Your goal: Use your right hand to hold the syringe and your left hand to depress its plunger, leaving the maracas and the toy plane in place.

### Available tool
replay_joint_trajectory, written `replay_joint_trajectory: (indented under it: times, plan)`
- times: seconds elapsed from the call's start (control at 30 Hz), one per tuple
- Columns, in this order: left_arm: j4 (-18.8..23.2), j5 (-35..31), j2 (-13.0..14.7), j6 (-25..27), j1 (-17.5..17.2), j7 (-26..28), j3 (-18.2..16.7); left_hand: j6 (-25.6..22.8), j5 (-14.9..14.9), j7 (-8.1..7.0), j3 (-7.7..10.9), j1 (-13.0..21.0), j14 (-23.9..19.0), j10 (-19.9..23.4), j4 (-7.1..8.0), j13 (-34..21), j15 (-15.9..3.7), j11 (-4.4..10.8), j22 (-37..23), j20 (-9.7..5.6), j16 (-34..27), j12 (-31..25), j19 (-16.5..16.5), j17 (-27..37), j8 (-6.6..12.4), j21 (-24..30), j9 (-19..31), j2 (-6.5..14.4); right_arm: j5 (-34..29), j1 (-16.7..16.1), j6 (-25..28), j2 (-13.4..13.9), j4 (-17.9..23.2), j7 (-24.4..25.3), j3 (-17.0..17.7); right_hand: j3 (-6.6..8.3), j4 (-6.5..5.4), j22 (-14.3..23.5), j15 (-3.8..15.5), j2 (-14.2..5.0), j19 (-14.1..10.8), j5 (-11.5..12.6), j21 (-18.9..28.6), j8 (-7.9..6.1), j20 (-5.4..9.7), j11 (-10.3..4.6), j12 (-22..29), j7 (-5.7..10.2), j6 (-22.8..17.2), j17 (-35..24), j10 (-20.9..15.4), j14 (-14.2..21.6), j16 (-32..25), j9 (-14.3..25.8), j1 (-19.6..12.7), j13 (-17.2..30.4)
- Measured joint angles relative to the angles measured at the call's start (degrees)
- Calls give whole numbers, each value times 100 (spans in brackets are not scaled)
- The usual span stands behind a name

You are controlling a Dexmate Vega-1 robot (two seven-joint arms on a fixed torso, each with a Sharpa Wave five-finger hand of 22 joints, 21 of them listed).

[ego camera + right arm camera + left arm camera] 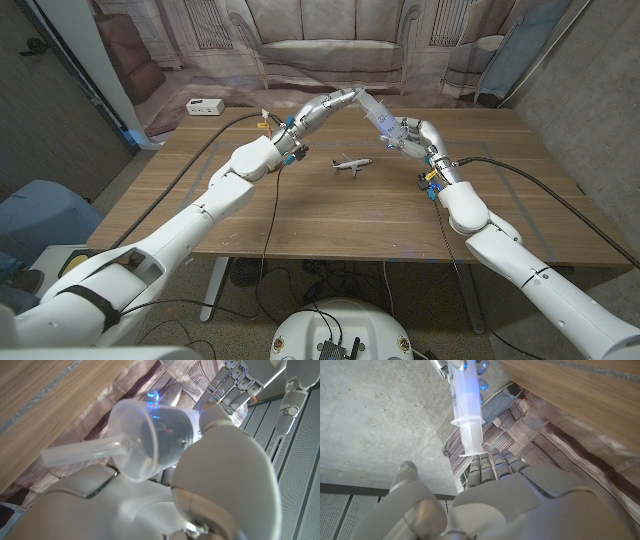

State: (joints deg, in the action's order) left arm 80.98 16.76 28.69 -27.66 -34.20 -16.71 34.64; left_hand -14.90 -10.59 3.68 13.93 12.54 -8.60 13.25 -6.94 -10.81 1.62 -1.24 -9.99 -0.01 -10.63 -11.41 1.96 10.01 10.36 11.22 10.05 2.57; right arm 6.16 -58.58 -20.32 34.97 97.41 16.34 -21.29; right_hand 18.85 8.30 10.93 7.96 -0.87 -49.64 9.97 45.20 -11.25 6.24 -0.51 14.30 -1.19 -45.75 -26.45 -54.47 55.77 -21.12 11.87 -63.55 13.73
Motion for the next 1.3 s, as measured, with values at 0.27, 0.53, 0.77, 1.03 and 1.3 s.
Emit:
replay_joint_trajectory:
  times: [0.27,0.53,0.77,1.03,1.3]
  plan:
    - [0,-21,-2,38,9,-13,33,0,0,0,0,0,0,-3,0,2,0,1,0,0,0,10,0,0,-1,0,-4,0,31,2,-36,-6,-28,-4,0,0,0,0,-9,0,21,0,49,0,21,1,30,0,0,-18,2,-8,0,0,0,-16]
    - [29,-46,-3,83,9,-14,55,0,0,0,0,0,0,8,0,4,0,-11,0,-124,0,-23,62,0,-1,0,-4,0,52,-4,-68,-8,-43,-5,13,-1,0,-28,2,0,41,0,93,3,0,2,30,0,0,-28,2,4,0,-1,0,0]
    - [52,-69,-13,102,8,-17,87,-1,0,0,0,0,0,27,0,2,0,-30,0,-122,0,-27,60,0,-1,0,-4,0,54,-19,-100,-7,-46,1,34,-1,-1,-27,-6,0,41,-1,121,5,0,-3,29,0,-1,-28,-3,14,0,-5,0,27]
    - [55,-102,-31,107,15,-28,112,-36,0,34,-16,0,-32,62,16,-1,32,-65,0,-203,0,-28,141,0,27,26,-5,0,56,-34,-134,4,-46,4,56,-1,-1,-27,2,0,62,-2,163,10,-21,-10,58,1,-1,-28,-11,23,0,0,0,27]
    - [69,-124,-45,124,29,-36,143,-46,0,43,-33,0,-53,90,-1,-2,53,-93,0,-195,0,-28,176,0,30,32,-5,0,61,-77,-142,28,-6,5,85,15,15,-27,2,0,62,-6,185,0,-21,-10,59,10,-11,-27,-11,23,0,0,0,26]
